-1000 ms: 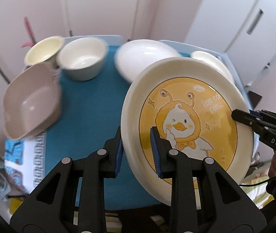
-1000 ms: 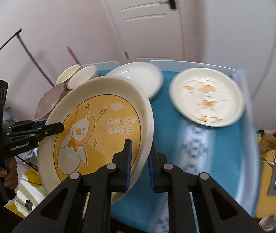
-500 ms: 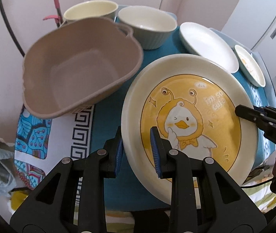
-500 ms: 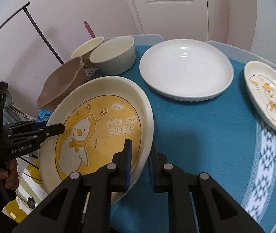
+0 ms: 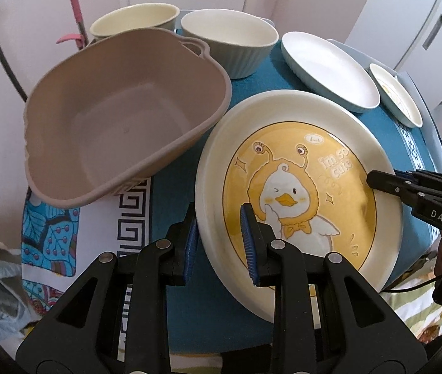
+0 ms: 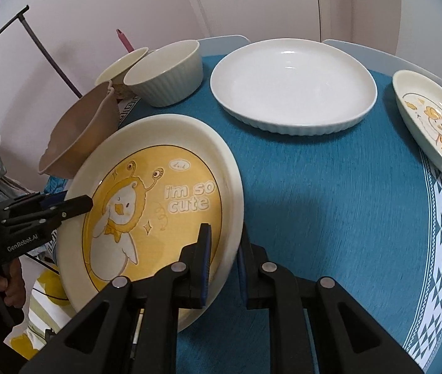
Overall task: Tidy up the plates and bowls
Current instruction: 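Carry the yellow duck plate beside the taupe dish, lower it, open both grippers, then move both grippers to the plain white plate and close on its rim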
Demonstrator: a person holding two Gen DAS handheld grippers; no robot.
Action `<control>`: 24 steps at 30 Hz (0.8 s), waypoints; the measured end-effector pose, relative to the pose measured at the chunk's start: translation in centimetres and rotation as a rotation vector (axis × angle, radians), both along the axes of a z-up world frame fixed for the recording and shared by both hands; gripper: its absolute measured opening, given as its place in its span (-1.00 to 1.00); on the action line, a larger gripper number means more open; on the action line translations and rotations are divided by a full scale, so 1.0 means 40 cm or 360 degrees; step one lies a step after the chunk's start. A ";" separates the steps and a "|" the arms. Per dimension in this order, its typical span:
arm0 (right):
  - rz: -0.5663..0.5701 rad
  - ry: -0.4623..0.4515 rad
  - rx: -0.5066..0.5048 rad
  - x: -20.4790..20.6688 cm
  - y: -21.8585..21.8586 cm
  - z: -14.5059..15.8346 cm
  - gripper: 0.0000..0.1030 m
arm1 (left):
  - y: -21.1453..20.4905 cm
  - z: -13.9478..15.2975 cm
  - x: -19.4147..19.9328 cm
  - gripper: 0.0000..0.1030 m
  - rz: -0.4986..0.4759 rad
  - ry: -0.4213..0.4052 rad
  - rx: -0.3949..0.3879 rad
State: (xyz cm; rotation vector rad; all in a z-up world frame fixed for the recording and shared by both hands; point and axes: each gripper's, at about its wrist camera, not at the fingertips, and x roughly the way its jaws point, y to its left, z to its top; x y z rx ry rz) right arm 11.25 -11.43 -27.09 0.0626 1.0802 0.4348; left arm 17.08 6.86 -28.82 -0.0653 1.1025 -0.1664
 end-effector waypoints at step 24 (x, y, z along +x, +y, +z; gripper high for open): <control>-0.0054 -0.0049 -0.0046 -0.035 -0.006 0.093 -0.22 | 0.001 0.120 -0.062 0.50 0.0020 -0.0066 0.0101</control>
